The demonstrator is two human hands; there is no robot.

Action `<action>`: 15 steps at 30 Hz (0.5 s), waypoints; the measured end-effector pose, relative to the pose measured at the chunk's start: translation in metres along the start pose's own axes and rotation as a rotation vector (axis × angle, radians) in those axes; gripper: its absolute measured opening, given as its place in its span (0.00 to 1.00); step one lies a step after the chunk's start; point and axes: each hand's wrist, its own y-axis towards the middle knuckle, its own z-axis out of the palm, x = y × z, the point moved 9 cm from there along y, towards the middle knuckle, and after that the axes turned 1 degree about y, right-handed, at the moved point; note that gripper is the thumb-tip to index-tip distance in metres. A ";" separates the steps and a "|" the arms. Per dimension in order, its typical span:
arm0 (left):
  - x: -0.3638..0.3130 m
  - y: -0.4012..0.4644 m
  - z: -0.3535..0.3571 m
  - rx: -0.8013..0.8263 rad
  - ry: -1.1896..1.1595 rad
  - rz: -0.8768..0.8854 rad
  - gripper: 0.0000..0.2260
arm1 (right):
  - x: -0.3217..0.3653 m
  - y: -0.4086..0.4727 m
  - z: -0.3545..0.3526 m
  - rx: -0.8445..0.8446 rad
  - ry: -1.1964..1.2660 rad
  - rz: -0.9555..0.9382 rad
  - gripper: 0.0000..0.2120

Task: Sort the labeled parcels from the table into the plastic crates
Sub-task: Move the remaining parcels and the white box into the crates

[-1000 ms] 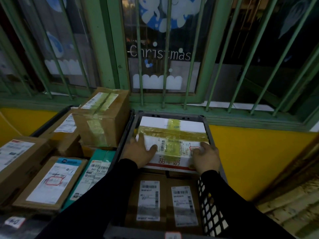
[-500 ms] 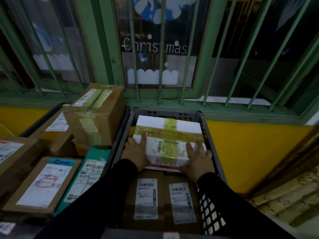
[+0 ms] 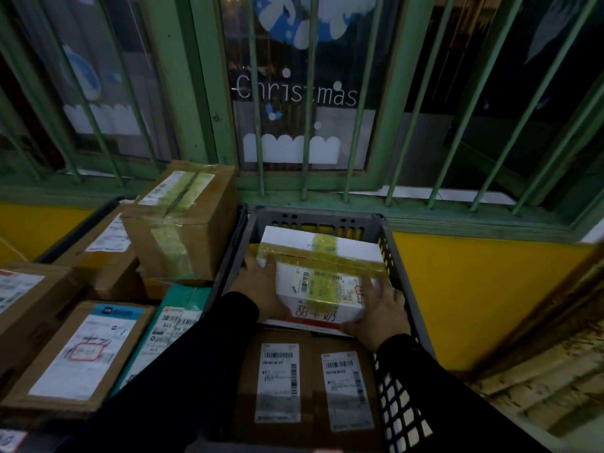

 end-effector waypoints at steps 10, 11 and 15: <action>-0.020 -0.017 -0.072 -0.182 0.083 0.181 0.52 | 0.004 0.000 -0.021 -0.125 0.098 -0.015 0.48; -0.019 -0.016 -0.079 -0.188 0.026 0.195 0.53 | 0.005 0.000 -0.028 -0.161 0.093 -0.026 0.47; 0.001 -0.005 -0.074 -0.098 -0.423 0.104 0.56 | 0.005 0.000 -0.041 -0.204 0.019 -0.087 0.44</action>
